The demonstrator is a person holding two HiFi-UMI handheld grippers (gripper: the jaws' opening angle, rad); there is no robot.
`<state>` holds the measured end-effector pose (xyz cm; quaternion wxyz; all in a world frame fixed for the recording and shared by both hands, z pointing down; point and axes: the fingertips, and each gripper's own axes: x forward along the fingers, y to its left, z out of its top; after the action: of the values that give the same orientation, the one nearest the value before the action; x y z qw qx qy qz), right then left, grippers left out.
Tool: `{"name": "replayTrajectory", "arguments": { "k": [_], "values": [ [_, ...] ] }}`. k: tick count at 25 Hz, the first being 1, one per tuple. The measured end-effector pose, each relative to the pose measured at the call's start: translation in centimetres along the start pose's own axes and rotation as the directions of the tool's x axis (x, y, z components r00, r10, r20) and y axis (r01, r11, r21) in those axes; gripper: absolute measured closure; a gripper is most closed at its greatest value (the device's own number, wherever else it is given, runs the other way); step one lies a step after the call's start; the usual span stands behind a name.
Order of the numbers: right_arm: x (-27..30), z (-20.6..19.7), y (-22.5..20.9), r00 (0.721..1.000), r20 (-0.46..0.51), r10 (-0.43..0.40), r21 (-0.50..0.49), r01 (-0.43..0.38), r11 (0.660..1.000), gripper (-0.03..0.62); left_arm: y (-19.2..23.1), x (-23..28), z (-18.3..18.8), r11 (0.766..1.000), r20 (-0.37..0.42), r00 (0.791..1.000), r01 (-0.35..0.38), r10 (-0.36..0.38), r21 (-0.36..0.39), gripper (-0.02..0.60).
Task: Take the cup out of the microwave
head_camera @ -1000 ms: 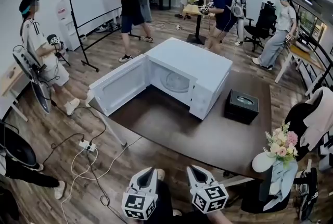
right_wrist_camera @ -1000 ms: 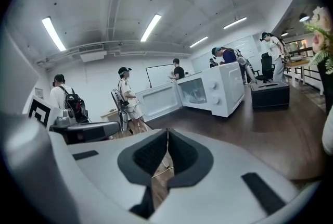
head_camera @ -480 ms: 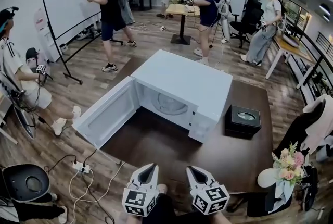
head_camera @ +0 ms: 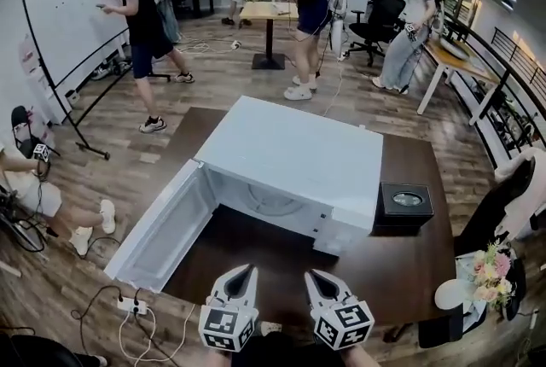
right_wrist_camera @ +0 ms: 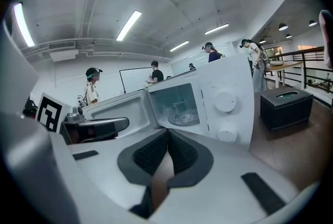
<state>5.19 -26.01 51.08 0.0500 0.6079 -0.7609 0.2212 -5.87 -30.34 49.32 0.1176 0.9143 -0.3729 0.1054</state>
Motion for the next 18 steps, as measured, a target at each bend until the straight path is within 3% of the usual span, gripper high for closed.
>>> {"name": "replayTrajectory", "arguments": {
  "k": [5, 18],
  "values": [
    [2.4, 0.3, -0.4, 0.999, -0.001, -0.034, -0.012, 0.034, 0.999, 0.599, 1.3, 2.9, 0.7, 0.997, 0.000, 0.998, 0.069, -0.069, 0.017, 0.575],
    [4.7, 0.1, -1.1, 0.998, -0.047, -0.041, -0.019, 0.041, 0.999, 0.599, 4.5, 8.6, 2.1, 0.998, 0.018, 0.997, 0.068, -0.068, 0.000, 0.575]
  ]
}}
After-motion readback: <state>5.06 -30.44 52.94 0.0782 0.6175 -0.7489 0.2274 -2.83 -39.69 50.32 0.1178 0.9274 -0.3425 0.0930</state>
